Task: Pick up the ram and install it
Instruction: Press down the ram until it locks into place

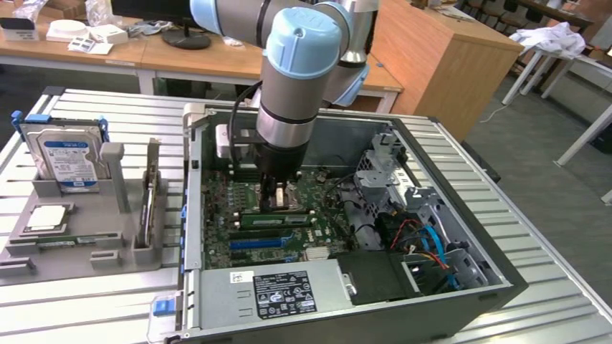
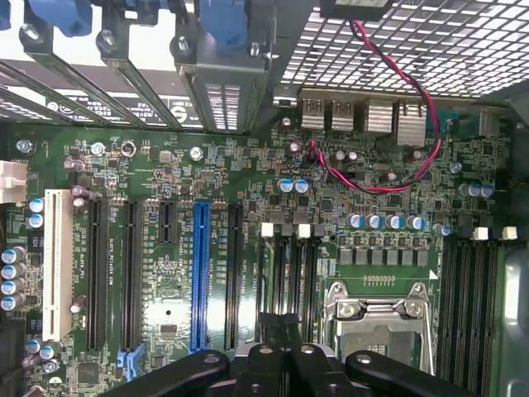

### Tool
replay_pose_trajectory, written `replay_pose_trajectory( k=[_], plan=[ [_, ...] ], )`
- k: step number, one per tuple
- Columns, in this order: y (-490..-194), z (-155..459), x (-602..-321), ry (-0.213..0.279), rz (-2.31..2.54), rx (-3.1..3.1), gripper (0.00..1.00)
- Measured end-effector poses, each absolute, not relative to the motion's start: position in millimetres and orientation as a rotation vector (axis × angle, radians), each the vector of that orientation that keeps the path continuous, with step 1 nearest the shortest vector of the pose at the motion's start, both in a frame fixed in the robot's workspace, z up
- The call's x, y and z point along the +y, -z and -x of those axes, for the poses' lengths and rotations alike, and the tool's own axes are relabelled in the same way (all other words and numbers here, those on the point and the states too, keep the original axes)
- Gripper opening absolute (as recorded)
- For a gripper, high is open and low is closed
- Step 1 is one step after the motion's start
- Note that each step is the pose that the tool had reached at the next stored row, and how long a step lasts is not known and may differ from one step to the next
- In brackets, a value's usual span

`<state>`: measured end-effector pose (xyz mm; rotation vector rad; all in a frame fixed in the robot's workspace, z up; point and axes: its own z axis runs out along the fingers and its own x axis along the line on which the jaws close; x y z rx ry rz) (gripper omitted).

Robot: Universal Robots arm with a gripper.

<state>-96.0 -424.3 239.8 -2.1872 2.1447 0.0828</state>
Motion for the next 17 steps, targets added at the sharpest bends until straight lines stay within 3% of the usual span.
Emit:
replay_pose_trajectory(
  k=[17],
  plan=[
    [-234.8, 96.5, -425.8, -0.081, 2.187, 2.144, 0.11]
  ],
)
